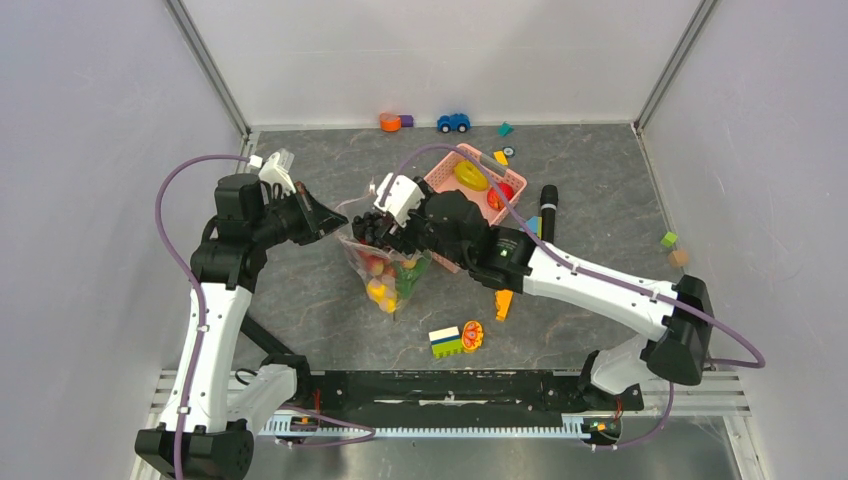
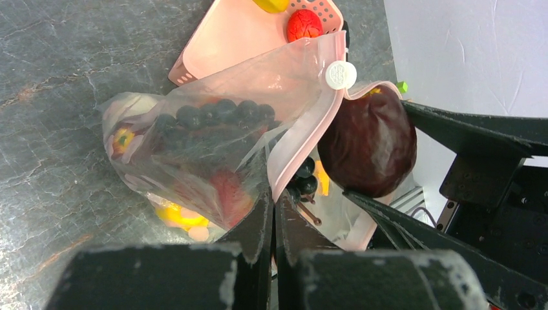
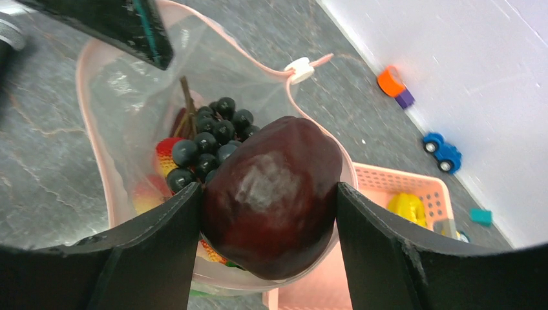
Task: Place the food in the zip-top bag and seal the zipper
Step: Place the fake fruit in the zipper food storage bag.
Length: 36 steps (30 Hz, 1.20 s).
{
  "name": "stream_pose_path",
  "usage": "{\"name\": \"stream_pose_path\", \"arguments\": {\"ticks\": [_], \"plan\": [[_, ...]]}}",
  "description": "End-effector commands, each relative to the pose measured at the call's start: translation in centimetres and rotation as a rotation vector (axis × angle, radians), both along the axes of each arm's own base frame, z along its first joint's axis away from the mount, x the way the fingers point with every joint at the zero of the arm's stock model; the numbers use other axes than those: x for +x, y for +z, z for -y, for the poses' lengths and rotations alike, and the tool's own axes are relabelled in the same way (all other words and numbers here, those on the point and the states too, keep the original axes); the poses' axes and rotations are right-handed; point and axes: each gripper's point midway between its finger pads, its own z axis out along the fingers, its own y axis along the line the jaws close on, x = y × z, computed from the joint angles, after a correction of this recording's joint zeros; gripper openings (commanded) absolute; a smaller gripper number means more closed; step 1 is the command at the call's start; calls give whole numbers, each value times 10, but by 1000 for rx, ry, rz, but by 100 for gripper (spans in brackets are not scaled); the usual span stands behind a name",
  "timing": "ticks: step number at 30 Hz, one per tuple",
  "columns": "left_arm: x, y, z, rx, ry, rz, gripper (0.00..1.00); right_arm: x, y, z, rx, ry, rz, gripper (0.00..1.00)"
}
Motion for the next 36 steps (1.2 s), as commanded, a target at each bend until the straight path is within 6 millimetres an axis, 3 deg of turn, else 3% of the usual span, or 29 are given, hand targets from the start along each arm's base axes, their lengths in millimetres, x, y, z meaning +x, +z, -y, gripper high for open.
{"name": "stream_pose_path", "arguments": {"ticks": [1,6,14,22,30,36], "plan": [[3,10,1,-31,5,38,2,14,5,17,-126,-119,-10,62],[2,12,4,-39,-8,43,2,12,7,11,-217,-84,-27,68],[2,11,4,-41,-6,39,3,-7,21,-3,-179,55,-18,97],[2,12,4,-44,-9,39,3,-31,47,-13,-66,207,23,98],[4,10,3,-39,-2,37,3,-21,77,10,85,62,57,98],[5,8,4,-42,-11,26,3,10,53,44,17,-214,37,98]]}}
